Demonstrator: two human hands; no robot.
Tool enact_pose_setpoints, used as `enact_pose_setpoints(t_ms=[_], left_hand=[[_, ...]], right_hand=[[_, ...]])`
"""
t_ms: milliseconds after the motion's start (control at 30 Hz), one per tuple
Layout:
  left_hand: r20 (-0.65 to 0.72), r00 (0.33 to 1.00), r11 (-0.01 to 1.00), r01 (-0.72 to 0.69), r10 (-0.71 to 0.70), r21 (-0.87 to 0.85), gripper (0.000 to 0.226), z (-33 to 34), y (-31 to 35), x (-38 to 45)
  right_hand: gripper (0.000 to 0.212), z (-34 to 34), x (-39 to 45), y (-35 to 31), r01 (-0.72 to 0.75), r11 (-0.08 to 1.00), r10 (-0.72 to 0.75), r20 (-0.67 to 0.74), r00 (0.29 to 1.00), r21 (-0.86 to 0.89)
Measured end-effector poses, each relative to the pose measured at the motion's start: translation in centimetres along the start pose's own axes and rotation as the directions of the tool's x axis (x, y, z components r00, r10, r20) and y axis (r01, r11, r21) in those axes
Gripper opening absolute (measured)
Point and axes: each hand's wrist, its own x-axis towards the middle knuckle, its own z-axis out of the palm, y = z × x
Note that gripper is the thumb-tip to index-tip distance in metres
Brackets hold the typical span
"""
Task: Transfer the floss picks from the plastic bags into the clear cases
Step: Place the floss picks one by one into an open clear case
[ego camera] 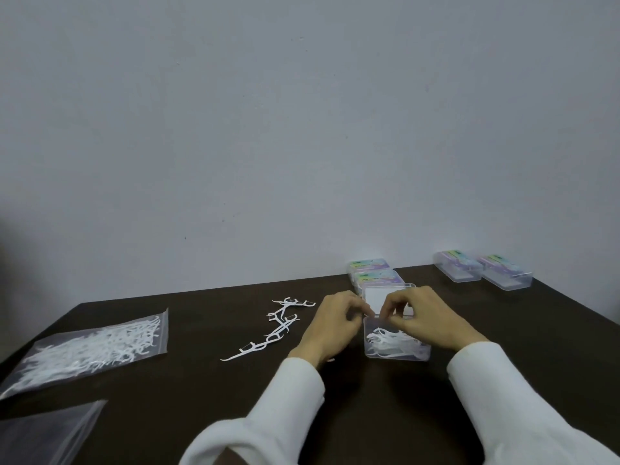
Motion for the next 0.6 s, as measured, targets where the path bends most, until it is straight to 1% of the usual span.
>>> enact_pose_setpoints(t_ms=[67,133,200,267,333,367,433,467,500,533,600], left_hand=[[-0.035,0.999,1.0,0.029,-0.029,0.005,0.034,-1.0,-1.0,-0.8],[-0.061,0.996,0.998,0.066,-0.066,0.004,0.033,-2.2,-2.4,-1.7],[-0.069,0.991,0.993,0.115,-0.115,-0.006,0.032,-3.6,-3.8,-2.8],[-0.065,0.987,0.988,0.151,-0.15,0.021,0.028,-5.2,-5.1,-3.9],[-0.044,0.987,0.977,0.157,-0.152,0.143,0.022,-7.2,-6.6,-4.9],[-0.013,0.986,0.962,0.168,-0.169,0.218,0.024,-8.3,-7.3,-5.4],[0.073,0.964,0.91,0.216,-0.257,0.355,0.039,-10.4,-8.6,-6.4],[0.113,0.942,0.881,0.248,-0.317,0.402,0.042,-11.3,-9.2,-6.8],[0.142,0.92,0.864,0.278,-0.365,0.42,0.042,-12.0,-9.6,-7.2],[0.157,0.904,0.861,0.308,-0.397,0.406,0.036,-12.6,-10.0,-7.5],[0.158,0.904,0.892,0.341,-0.398,0.296,0.016,-12.9,-10.3,-7.8]], right_hand=[[0.017,0.5,0.1,-0.9,0.034,0.999,-0.034,-0.003,0.999,0.018],[0.016,1.3,0.2,-2.1,0.054,0.998,-0.055,0.035,0.998,0.025],[0.011,2.2,0.4,-3.5,0.091,0.996,-0.088,0.083,0.993,-0.023],[0.011,3.4,0.6,-4.8,0.137,0.987,-0.128,0.096,0.987,-0.087],[0.018,4.8,0.8,-6.1,0.144,0.979,-0.126,0.124,0.984,-0.148],[0.024,5.4,1.0,-6.7,0.131,0.973,-0.102,0.154,0.983,-0.188],[0.033,6.4,1.4,-7.3,0.118,0.953,-0.059,0.21,0.976,-0.281],[0.033,6.7,1.8,-7.5,0.122,0.94,-0.051,0.223,0.974,-0.318],[0.029,6.7,2.1,-7.6,0.126,0.932,-0.049,0.226,0.973,-0.341],[0.023,6.8,2.6,-7.7,0.134,0.926,-0.056,0.222,0.973,-0.352],[0.013,7.0,3.6,-7.6,0.141,0.927,-0.071,0.207,0.976,-0.348]])
